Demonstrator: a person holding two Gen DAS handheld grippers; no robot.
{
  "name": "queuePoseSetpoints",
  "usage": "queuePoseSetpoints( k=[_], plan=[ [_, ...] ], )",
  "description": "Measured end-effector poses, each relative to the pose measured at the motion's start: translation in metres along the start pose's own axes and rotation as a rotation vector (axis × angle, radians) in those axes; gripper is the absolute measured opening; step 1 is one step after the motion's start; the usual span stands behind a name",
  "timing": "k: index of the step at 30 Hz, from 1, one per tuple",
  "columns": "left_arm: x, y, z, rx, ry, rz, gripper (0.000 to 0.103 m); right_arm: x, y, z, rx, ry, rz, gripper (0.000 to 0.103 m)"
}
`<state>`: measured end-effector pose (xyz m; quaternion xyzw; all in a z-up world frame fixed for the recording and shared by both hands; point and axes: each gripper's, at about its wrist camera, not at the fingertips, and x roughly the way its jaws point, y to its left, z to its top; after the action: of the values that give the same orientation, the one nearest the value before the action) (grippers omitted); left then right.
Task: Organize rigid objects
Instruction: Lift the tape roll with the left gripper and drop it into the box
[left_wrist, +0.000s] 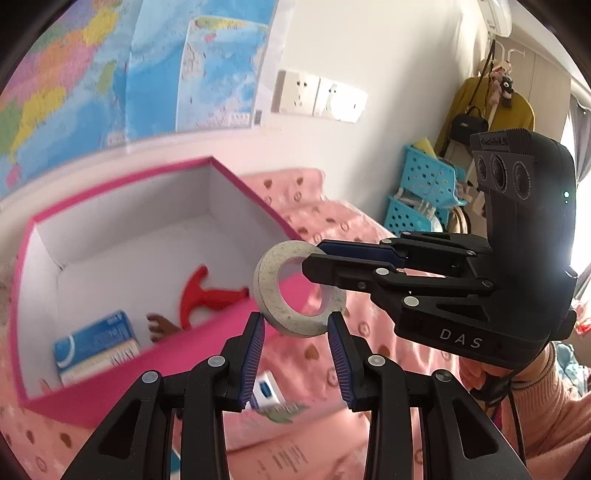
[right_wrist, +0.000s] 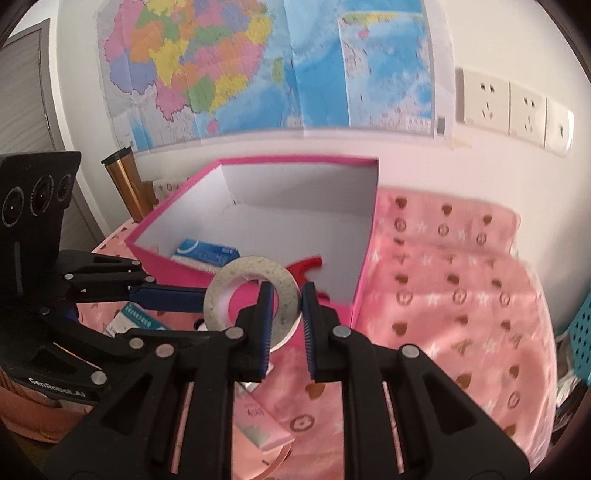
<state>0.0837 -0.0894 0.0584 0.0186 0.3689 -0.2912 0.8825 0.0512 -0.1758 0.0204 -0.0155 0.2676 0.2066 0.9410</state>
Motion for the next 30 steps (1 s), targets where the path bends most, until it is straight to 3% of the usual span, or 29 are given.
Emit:
queuePoseSetpoints(
  k=[11,25,27,29,30],
  plan=[
    [0.013,0.020,0.026,-0.020,0.003,0.063,0.036,0.026,-0.013,0.029,0.022,0.010,0.007,0.017],
    [0.051,0.046,0.035,-0.096,0.085,0.056,0.036,0.065,-0.029,0.032,0.053,0.105,-0.026,0.018],
    [0.055,0.048,0.034,-0.106,0.095,0.063,0.034,0.067,-0.028,0.032,0.053,0.111,-0.066,0.025],
    [0.052,0.052,0.032,-0.120,0.079,0.099,0.034,0.061,-0.027,0.031,0.047,0.085,-0.097,0.038],
    [0.049,0.053,0.031,-0.120,0.071,0.105,0.034,0.057,-0.027,0.030,0.050,0.070,-0.090,0.039]
  ],
)
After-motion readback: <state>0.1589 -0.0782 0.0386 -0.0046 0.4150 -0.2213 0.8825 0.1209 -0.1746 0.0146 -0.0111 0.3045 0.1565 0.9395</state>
